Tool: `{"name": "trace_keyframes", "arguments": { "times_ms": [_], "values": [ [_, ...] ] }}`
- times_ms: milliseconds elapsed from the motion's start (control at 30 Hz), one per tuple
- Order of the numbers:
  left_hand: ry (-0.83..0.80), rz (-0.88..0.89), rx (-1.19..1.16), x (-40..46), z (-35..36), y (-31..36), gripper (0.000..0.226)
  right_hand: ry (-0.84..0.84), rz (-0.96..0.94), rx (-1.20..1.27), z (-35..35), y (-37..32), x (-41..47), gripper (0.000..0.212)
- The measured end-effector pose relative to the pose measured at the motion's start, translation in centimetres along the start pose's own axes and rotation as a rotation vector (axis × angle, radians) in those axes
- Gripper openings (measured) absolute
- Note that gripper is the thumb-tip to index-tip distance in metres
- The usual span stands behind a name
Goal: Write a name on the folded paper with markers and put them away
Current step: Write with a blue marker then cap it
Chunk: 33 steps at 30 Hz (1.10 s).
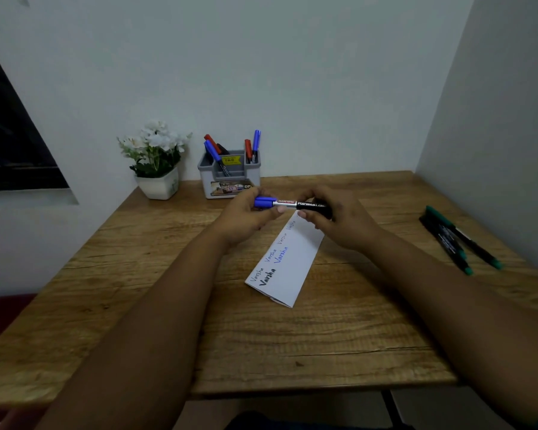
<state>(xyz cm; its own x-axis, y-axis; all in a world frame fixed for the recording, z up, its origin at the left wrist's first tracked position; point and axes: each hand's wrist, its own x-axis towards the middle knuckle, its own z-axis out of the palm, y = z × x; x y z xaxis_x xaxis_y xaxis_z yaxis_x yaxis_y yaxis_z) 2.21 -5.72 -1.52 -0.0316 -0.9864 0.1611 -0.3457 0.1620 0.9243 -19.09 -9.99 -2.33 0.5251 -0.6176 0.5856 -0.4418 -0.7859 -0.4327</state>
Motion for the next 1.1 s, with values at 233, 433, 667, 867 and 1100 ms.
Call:
{"name": "trace_keyframes", "arguments": {
  "times_ms": [233,433,667,867,1100],
  "values": [
    [0.071,0.125,0.003,-0.1,0.0,0.3,0.03,0.013,-0.081,-0.119,0.7,-0.4,0.1,0.022],
    [0.032,0.153,-0.03,-0.2,0.0,0.4,0.022,0.037,-0.085,-0.089,0.7,-0.8,-0.1,0.024],
    [0.014,0.174,-0.034,-0.2,-0.1,0.3,0.022,0.039,-0.072,-0.064,0.7,-0.8,-0.3,0.023],
    [0.009,0.185,-0.005,-0.2,0.0,0.6,0.02,-0.012,0.0,-0.019,0.8,-1.1,-0.7,0.012],
    [-0.002,0.196,0.097,-0.2,-0.5,0.7,0.024,-0.135,0.445,0.616,0.8,-2.3,-0.8,0.014]
  ]
}}
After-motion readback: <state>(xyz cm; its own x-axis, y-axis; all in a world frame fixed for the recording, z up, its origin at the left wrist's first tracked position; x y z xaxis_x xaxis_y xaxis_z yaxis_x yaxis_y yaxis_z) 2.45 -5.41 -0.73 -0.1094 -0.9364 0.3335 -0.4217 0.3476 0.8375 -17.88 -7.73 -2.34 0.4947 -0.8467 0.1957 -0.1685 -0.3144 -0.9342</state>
